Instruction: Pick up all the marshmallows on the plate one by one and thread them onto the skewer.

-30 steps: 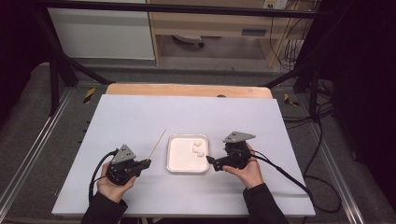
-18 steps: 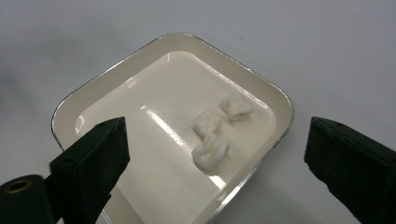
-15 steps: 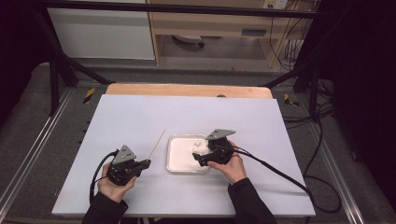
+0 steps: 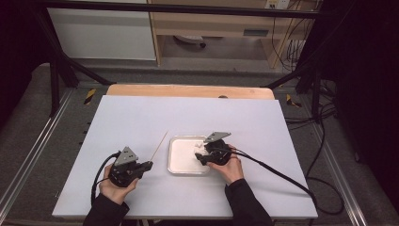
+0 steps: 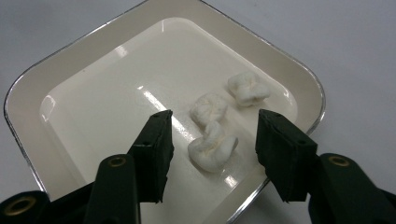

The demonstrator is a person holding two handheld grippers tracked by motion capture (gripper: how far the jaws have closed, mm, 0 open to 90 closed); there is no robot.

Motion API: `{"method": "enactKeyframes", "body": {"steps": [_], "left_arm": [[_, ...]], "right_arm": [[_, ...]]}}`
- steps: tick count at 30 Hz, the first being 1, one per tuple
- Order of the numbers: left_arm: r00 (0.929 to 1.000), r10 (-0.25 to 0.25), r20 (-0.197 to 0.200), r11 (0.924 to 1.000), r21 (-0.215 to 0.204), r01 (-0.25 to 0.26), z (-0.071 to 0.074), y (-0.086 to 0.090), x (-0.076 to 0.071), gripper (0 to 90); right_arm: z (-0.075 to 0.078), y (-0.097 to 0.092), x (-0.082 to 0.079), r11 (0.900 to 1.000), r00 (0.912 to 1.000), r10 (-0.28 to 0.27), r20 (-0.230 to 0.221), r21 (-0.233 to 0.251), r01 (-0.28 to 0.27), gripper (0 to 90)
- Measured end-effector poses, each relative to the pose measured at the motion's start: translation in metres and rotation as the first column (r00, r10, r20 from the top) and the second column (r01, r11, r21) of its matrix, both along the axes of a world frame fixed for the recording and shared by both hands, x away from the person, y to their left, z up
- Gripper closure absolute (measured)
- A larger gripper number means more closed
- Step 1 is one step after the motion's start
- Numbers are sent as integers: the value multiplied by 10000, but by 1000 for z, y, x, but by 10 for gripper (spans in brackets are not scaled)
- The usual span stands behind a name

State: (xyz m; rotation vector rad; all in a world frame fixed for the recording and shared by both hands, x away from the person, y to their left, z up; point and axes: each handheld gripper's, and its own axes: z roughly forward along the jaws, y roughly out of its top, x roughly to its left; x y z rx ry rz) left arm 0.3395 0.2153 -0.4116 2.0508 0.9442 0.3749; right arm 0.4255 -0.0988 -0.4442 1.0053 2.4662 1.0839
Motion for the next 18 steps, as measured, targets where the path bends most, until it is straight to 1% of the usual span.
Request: {"method": "enactKeyframes", "body": {"steps": [5,6,10,18], "left_arm": [[10000,-12,7,10000,2,12,0,-1,0,889],[10000,-29,1,10000,4,29,0,-1,0,889],[10000,-32,27,10000,9,32,0,-1,0,889],[9999,-105,-7,9999,16,105,0,-3,-1,889]], "right_arm": [[-3,1,-1,9998,9998,106,-143,-172,-109,579],[-4,1,-1,9996,9998,161,-92,-215,-163,586],[-4,2,-3,9995,10000,74,18,-300,-73,648],[-4,1,-3,9996,9999,132,53,-256,-130,699]]}}
